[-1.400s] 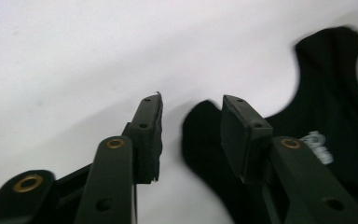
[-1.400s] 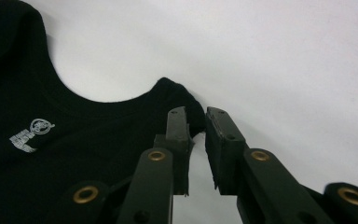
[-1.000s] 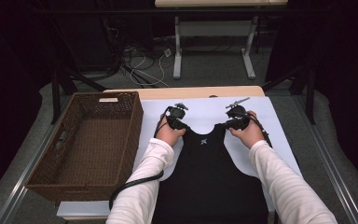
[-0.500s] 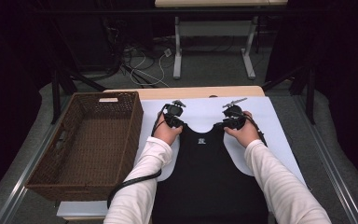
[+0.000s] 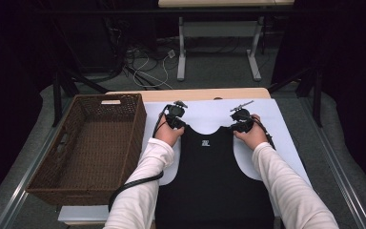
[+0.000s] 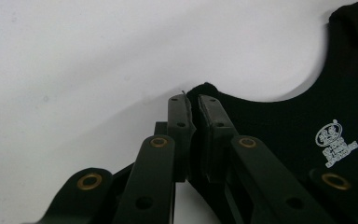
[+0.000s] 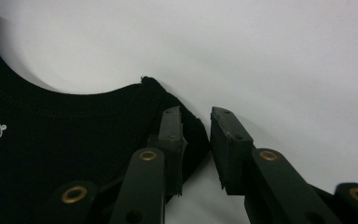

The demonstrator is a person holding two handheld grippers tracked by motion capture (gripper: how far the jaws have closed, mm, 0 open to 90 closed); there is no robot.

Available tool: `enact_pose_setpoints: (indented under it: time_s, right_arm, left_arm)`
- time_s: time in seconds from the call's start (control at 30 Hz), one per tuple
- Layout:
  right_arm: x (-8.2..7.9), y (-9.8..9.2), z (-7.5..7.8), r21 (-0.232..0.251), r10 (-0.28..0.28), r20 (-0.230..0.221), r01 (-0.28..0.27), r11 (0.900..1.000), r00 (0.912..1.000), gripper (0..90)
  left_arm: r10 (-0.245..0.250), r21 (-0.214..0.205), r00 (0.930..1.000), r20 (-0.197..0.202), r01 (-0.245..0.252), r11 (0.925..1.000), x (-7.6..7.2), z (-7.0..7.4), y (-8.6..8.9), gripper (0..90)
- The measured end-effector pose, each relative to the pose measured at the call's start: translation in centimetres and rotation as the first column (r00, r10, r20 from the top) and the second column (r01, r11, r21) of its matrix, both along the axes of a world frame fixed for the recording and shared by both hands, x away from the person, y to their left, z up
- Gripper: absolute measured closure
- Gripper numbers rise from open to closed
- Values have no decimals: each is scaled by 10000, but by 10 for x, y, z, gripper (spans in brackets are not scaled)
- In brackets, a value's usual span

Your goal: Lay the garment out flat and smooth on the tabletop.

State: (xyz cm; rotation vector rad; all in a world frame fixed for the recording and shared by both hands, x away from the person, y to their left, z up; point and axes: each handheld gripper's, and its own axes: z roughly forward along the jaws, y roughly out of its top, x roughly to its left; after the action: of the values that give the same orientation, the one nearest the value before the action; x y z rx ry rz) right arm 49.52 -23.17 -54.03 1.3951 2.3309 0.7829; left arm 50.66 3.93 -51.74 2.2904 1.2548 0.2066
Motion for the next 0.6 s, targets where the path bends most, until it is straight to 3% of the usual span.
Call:
enact_pose_setpoints:
  time_s: [0.13, 0.27, 0.33, 0.5, 0.6]
  right_arm:
    - [1, 0, -2, 87, 308, 78, -309, 9995, 9995, 712]
    - [2, 1, -4, 497, 443, -106, -438, 9978, 9990, 828]
    - [1, 3, -2, 231, 413, -105, -411, 9989, 9991, 844]
    - [-1, 0, 7, 47, 296, 441, -298, 9995, 9986, 851]
    - [-1, -9, 17, 354, -68, 910, 35, 9994, 9958, 853]
  left_arm:
    - [8, -2, 10000, 2, -8, 10000, 2, -1, -1, 843]
    - [-84, 101, 10000, 3, 83, 9999, 6, -1, 0, 843]
    - [-108, 84, 9999, 27, 108, 9999, 7, -2, 1, 843]
    - [-191, 76, 9996, 197, 189, 9998, 10, 4, 3, 844]
    - [-120, -70, 9992, 394, 123, 9999, 13, 10, 4, 844]
